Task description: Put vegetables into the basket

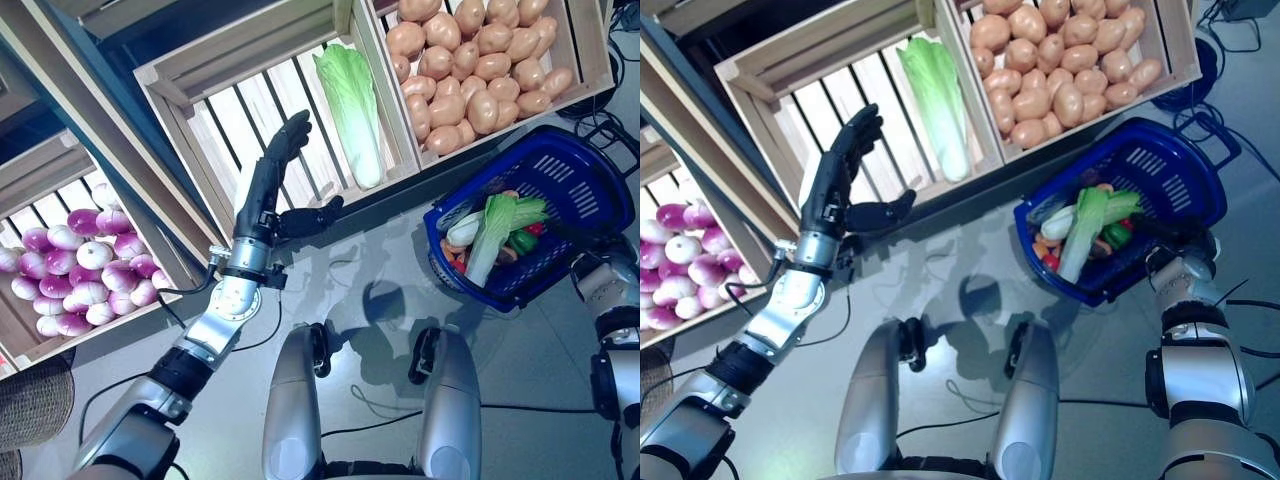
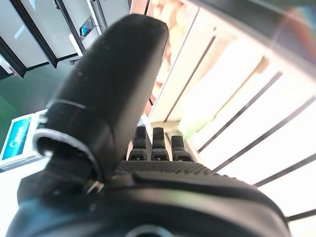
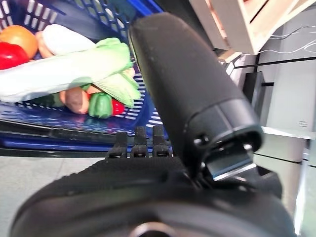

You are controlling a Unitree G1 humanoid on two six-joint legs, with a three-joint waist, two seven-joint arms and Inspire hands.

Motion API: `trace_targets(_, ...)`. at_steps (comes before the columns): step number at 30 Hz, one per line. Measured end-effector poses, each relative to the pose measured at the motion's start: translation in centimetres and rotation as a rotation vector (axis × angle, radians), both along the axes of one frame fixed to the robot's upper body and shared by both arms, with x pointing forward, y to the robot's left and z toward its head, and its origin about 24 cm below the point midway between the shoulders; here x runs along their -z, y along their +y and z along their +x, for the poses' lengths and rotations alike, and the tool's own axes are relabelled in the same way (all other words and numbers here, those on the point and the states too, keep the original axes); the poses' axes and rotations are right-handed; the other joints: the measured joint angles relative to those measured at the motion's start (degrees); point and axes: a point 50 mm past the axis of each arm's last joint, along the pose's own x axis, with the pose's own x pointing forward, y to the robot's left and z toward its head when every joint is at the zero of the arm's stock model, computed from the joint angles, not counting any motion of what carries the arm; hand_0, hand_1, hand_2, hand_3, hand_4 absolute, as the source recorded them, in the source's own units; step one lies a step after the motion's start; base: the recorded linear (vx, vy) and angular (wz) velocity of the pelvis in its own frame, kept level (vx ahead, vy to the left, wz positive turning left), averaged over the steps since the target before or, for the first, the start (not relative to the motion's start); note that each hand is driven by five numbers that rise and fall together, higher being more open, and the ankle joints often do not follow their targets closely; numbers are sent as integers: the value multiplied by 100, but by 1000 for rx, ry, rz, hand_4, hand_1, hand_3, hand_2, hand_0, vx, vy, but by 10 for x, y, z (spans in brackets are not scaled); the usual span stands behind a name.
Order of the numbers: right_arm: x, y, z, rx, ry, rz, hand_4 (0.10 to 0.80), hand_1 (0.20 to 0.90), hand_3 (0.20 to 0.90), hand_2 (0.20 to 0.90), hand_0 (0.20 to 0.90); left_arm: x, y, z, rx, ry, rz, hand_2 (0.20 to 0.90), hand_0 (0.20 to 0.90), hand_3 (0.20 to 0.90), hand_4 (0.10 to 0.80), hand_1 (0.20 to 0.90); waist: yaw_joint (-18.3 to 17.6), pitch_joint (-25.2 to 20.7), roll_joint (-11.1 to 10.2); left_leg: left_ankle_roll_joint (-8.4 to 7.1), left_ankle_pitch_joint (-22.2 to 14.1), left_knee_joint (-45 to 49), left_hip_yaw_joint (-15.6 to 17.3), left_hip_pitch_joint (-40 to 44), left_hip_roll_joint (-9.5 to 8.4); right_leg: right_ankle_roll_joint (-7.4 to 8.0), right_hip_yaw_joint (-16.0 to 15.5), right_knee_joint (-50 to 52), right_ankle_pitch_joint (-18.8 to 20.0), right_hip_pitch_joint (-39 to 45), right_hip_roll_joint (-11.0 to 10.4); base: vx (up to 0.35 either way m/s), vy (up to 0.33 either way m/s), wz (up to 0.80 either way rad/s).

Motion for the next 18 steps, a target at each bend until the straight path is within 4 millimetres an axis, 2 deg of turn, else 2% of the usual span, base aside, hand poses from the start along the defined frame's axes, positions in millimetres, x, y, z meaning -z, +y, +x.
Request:
trace_targets(5,0,0,0,-4,7,-5,800,900,900,900,900,-16,-1,6,-24,-38,58,900,900,900,800,900,6,1,-2,5,-18,-2,14,32,5,9,-1,-35,0,39,3,81,17,-1)
trace_targets(8,2,4,2,-30,41,-27,800,900,900,900,900,-31,-3,17,-66,-42,102,900,900,900,800,900,-41,1,-6,-2,-56,21,27,109,26,49,2,-58,18,125,16,45,38,-3)
trace_targets(10,1,6,4,-54,72,-65,800,900,900,900,900,-40,-3,24,-112,-67,198,900,900,900,800,900,-101,1,-7,18,-99,74,26,121,44,35,10,-32,-14,148,15,48,44,-2)
trace_targets(13,-5,10,9,-98,55,-71,800,900,900,900,900,-62,5,40,-230,-139,406,900,900,900,800,900,-259,1,-8,31,-109,101,70,134,46,123,57,-54,42,151,22,49,50,-5)
trace_targets(16,-4,11,10,-131,93,-116,800,900,900,900,900,-70,11,53,-318,-157,583,900,900,900,800,900,-339,3,-14,27,-116,111,125,147,70,148,137,-68,64,116,68,20,54,-10)
trace_targets(18,-2,14,11,-162,108,-130,800,900,900,900,900,-69,16,60,-363,-136,679,900,900,900,800,900,-449,3,-14,45,-128,112,170,150,83,166,178,-83,76,98,81,0,60,-9)
